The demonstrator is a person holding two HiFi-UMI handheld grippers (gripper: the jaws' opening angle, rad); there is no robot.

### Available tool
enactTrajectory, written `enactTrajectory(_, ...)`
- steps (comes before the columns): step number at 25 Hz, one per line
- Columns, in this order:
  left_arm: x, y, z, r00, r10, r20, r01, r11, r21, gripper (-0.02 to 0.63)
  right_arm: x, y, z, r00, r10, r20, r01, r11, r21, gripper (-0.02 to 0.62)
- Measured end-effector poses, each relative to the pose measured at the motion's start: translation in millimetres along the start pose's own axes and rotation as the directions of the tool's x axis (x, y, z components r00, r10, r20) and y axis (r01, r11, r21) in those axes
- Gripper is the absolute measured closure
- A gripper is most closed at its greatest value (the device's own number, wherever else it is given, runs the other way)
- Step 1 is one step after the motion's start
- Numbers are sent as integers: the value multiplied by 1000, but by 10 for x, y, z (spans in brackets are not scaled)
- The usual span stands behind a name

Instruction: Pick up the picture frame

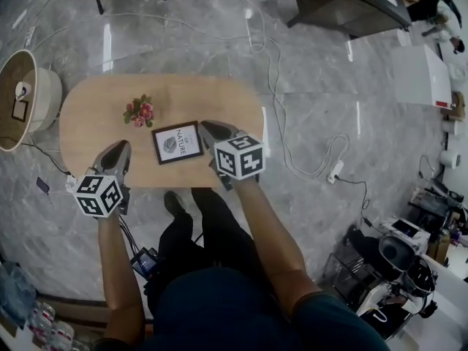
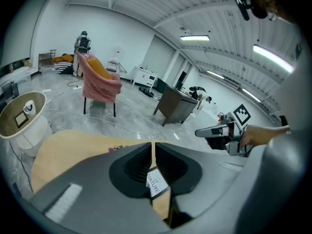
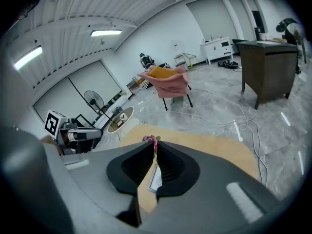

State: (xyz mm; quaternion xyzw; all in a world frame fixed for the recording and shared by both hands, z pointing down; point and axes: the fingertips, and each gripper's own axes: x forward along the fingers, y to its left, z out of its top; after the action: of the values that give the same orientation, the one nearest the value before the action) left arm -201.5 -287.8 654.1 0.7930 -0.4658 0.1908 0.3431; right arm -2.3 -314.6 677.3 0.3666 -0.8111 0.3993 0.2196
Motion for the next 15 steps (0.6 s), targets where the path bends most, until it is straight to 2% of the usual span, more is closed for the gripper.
enactTrajectory(7, 484, 307, -600, 993, 27, -118, -35, 997, -64, 577, 524, -450, -530, 993, 3, -115, 7, 996, 86, 580)
enactTrajectory(15, 1003, 525, -1287, 971, -5, -240, -36, 985, -169, 552, 1003, -823, -1075, 970, 5, -243, 31, 989, 145, 575)
